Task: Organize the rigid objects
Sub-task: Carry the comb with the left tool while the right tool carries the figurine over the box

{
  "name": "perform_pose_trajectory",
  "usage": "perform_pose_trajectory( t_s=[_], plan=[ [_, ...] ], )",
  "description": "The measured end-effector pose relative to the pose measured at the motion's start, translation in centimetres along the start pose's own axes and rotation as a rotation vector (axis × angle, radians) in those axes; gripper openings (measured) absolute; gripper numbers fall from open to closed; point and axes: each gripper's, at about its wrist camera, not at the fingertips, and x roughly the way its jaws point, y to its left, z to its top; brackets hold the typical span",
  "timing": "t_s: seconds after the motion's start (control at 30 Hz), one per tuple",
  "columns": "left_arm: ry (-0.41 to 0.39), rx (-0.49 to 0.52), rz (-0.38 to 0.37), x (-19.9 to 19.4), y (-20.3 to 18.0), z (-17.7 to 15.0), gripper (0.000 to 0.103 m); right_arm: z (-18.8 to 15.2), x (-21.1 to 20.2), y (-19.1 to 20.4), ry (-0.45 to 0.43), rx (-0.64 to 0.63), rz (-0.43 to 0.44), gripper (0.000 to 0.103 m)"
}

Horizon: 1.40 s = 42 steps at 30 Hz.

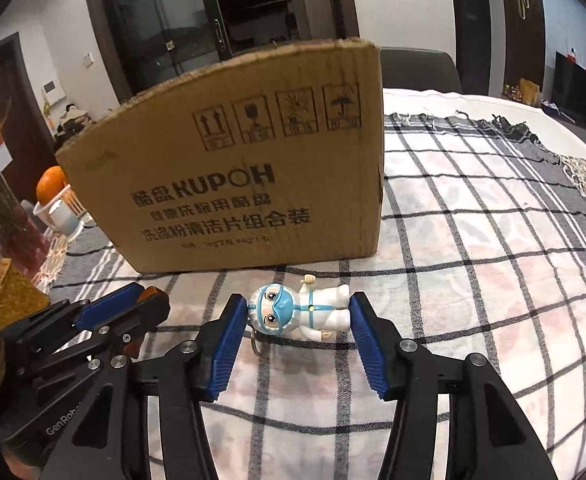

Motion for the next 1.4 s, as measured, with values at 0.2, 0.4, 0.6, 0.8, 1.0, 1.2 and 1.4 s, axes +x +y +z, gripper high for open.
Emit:
perform_pose_trajectory(
  t_s=[0.2,0.4,0.6,0.8,1.0,1.2,1.4],
  plan=[
    [-0.046,-0.002,0.007,-1.8,-0.2,0.7,0.028,0.8,-1.4,0.5,-0.039,-0.006,0.005,0.054],
    [-0.100,0.002,0.029,-3.8,-0.5,1.7,0.028,1.5,-2.9,1.2,-0.081,-0.023,0.007,0.054],
    [-0.151,0.005,0.031,-5.8,-0.8,2.9,0.028,2.3,-4.7,1.8,-0.125,-0.034,0.017,0.054],
    [-0.199,0.014,0.039,-7.5,-0.9,4.1,0.028,3.4,-6.4,2.4,-0.167,-0.047,0.022,0.054],
    [-0.241,0.027,0.051,-9.0,-1.1,5.4,0.028,4.3,-7.8,3.2,-0.203,-0.066,0.024,0.054],
    [-0.277,0.037,0.055,-10.0,-1.4,7.1,0.028,5.6,-8.7,3.4,-0.233,-0.067,0.033,0.054],
    [-0.310,0.047,0.063,-10.8,-1.6,8.9,0.028,7.4,-9.7,3.9,-0.268,-0.071,0.038,0.054]
  ],
)
